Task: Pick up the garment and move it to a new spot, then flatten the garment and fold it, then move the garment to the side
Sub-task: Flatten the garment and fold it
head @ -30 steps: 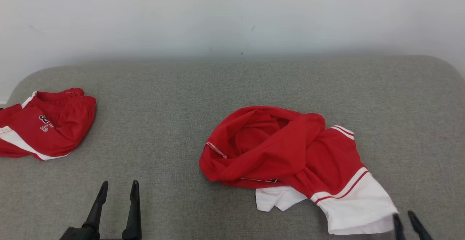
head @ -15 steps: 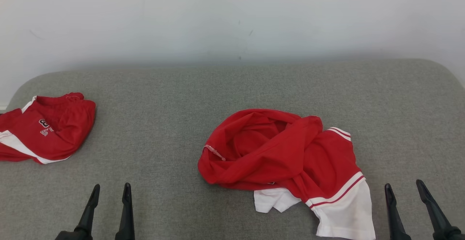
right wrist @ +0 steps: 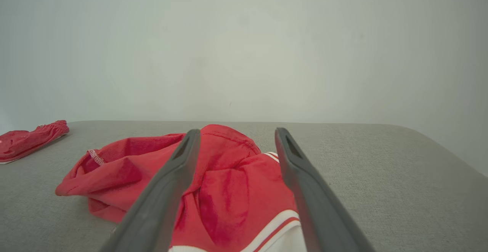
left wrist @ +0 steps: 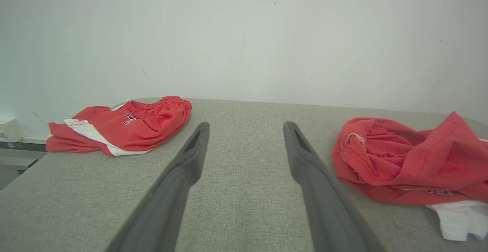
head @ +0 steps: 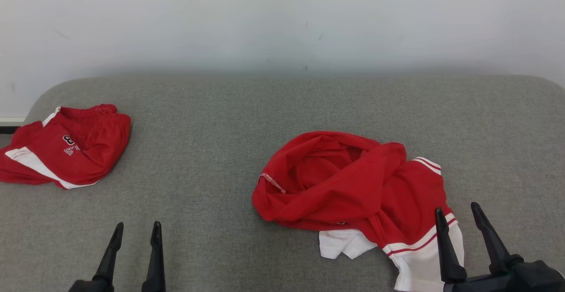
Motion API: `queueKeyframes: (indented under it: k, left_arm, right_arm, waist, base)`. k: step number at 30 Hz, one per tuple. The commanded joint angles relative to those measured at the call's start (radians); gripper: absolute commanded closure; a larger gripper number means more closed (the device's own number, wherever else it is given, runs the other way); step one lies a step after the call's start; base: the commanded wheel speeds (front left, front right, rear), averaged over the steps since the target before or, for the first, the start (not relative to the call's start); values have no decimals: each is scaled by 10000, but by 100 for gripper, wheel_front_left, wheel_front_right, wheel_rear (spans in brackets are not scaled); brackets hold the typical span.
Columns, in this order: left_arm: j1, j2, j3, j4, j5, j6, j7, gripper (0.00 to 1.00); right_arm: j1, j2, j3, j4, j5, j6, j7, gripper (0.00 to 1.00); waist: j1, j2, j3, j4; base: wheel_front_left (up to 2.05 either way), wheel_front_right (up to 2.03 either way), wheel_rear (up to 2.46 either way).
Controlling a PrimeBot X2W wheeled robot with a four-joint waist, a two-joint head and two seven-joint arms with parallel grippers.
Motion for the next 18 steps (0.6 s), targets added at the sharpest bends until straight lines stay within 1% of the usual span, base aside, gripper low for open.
queueKeyframes:
  k: [1, 4, 7, 10, 15, 16, 18]
  left_arm:
    - [19, 49, 8, -43, 49, 8, -34, 0]
    - [-125, 117, -234, -26, 73, 8, -34, 0]
    - [-574, 299, -779, 20, 47, 8, -34, 0]
    - [-1288, 512, -1601, 191, -67, 8, -34, 0]
    - [-2751, 893, -3248, 813, -464, 9, -34, 0]
    - [-2751, 893, -3248, 813, -464, 9, -34, 0]
    - [-3312, 1053, -3887, 1139, -665, 9, -30, 0]
  right_arm:
    - [-47, 48, 25, 46, -69, -22, -48, 0]
    - [-117, 77, 41, 88, -100, -22, -47, 0]
    - [-209, 75, 76, 120, -119, -22, -49, 0]
    - [-335, 69, 110, 155, -121, -22, -48, 0]
    - [-502, 115, 186, 249, -107, -22, -48, 0]
    - [-502, 115, 186, 249, -107, -22, -48, 0]
    - [-568, 124, 202, 280, -85, -22, -49, 0]
  waist:
    - [-1, 0, 7, 22]
    - [-1, 0, 56, 19]
    - [-1, 0, 171, -49]
    - [-1, 0, 303, -190]
    - [-1, 0, 521, -583]
    - [-1, 0, 521, -583]
    - [-1, 0, 615, -780]
  base:
    - [0, 0, 0]
    - [0, 0, 0]
    - [0, 0, 0]
    - [0, 0, 0]
    - [0, 0, 0]
    - [0, 0, 0]
    - [0, 0, 0]
